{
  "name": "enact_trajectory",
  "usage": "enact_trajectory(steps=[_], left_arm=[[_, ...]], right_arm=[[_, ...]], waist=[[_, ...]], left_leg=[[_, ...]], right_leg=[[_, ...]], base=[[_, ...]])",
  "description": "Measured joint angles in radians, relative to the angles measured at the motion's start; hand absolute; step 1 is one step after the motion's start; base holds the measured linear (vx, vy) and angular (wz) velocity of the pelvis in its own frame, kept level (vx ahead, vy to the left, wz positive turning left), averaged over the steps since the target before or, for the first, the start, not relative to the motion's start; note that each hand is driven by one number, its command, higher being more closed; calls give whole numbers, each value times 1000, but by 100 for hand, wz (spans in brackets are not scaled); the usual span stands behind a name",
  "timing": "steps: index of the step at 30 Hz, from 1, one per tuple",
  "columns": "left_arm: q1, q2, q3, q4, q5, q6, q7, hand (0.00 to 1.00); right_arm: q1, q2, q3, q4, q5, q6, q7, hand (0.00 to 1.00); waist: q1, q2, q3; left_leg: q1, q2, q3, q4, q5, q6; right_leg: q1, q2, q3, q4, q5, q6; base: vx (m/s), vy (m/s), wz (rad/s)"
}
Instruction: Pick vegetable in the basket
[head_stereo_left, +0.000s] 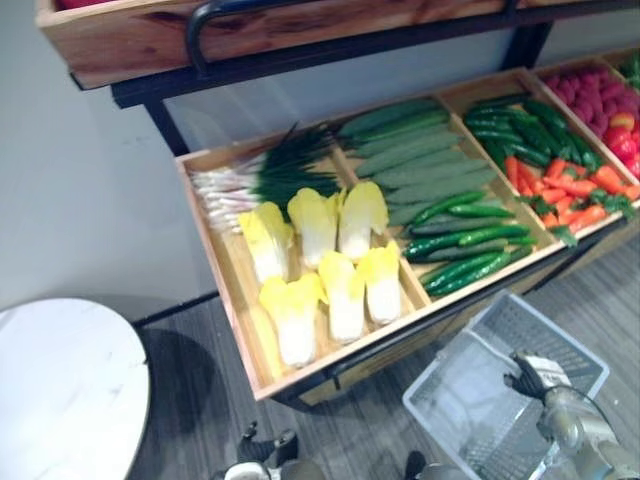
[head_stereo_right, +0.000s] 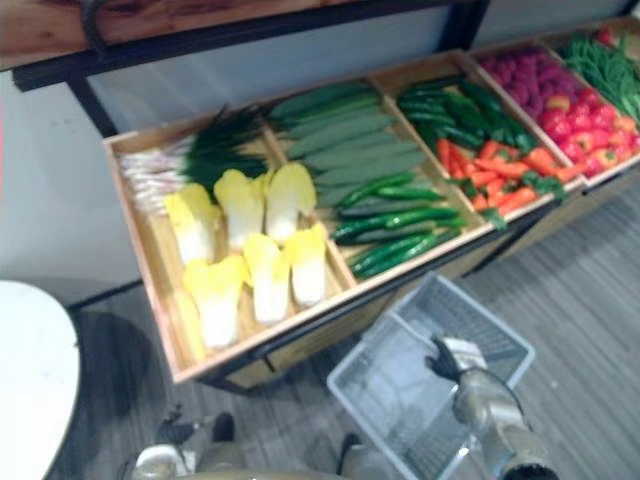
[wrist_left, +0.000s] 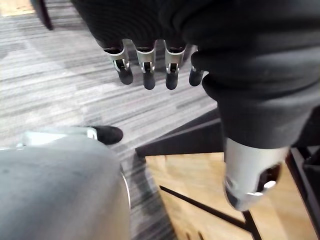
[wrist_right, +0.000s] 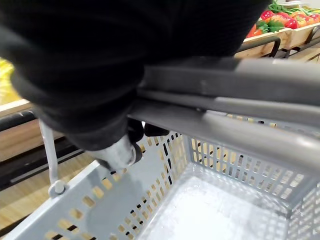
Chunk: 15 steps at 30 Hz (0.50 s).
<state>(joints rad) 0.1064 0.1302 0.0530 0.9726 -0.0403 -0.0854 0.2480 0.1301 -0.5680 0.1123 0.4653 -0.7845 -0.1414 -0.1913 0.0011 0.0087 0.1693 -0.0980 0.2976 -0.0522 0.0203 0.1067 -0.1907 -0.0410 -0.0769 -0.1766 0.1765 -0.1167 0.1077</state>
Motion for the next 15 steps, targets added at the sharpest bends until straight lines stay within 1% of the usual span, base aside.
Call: enact_trajectory(steps=[1,2,3,4,5,6,7,8,9,10,11,12,14,15], left_arm=[[77,-5,71,3,-7,-1,26,0],[78,-5,71,3,-7,-1,26,0],[78,-5,71,3,-7,-1,27,0],[78,-5,71,3,-7,-1,27,0],[76,-7,71,2,-7,-1,27,0],[64,-8,71,0,-7,0,26,0],[53,-12,65,-6,-7,10,28,0],[47,-13,58,-51,4,9,30,0],[38,-10,55,-75,4,2,34,0],[1,5,49,-111,9,-26,49,0],[-13,20,51,-142,14,-39,61,0],[-16,43,51,-185,17,-55,72,0],[-21,58,49,-215,20,-69,82,0],[-21,59,45,-224,21,-70,82,0]], right_arm=[[175,106,-210,22,3,32,-87,100],[171,106,-213,22,3,32,-87,100],[169,106,-212,22,3,32,-87,100],[167,106,-213,22,3,31,-87,100],[168,107,-223,32,3,24,-88,100],[167,112,-249,75,3,0,-94,100],[146,134,-336,189,4,-25,-111,100],[88,158,-447,361,31,-7,-136,100],[63,165,-490,437,62,12,-140,100],[44,177,-520,500,121,35,-134,100],[45,193,-504,500,134,49,-125,100],[47,218,-490,497,135,52,-125,100],[67,232,-487,497,136,54,-124,100],[81,234,-487,497,148,55,-125,100]], waist=[[-28,-13,-24],[-27,-12,-24],[-26,-5,-26],[-26,-6,-25],[-29,6,-32],[-34,-9,-26],[-32,-14,-26],[-24,-12,-39],[-24,-11,-41],[-25,-12,-41],[-24,-17,-42],[-24,-15,-50],[-26,-28,-47],[-26,-25,-49]], left_leg=[[15,-125,206,8,-68,53],[14,-120,207,12,-71,50],[15,-113,208,20,-72,49],[16,-111,209,20,-73,48],[17,-107,209,20,-72,48],[25,-113,213,16,-84,36],[34,-136,245,43,-109,38],[79,-157,286,-53,-73,71],[88,-165,287,-80,-58,73],[90,-177,287,-91,-53,74],[91,-180,290,-92,-53,74],[99,-183,292,-97,-54,74],[111,-182,290,-107,-54,74],[117,-181,289,-109,-54,74]], right_leg=[[26,-108,82,-86,43,58],[27,-104,84,-86,47,53],[28,-97,89,-86,51,58],[28,-95,89,-86,51,58],[25,-92,88,-80,53,53],[17,-108,79,-80,58,46],[24,-129,88,-79,60,55],[22,-145,97,-81,59,60],[18,-151,94,-79,61,63],[20,-156,94,-98,76,84],[29,-158,95,-123,93,86],[41,-159,93,-143,97,85],[49,-157,88,-144,97,85],[53,-153,85,-145,97,85]], base=[[-101,447,-7],[-33,449,-16],[95,-39,-9],[98,-44,-8],[66,-12,-5],[98,35,-14],[151,105,-24],[134,95,-21],[107,77,-9],[35,47,-5],[47,61,-12],[36,42,-12],[14,7,-3],[19,-18,4]])
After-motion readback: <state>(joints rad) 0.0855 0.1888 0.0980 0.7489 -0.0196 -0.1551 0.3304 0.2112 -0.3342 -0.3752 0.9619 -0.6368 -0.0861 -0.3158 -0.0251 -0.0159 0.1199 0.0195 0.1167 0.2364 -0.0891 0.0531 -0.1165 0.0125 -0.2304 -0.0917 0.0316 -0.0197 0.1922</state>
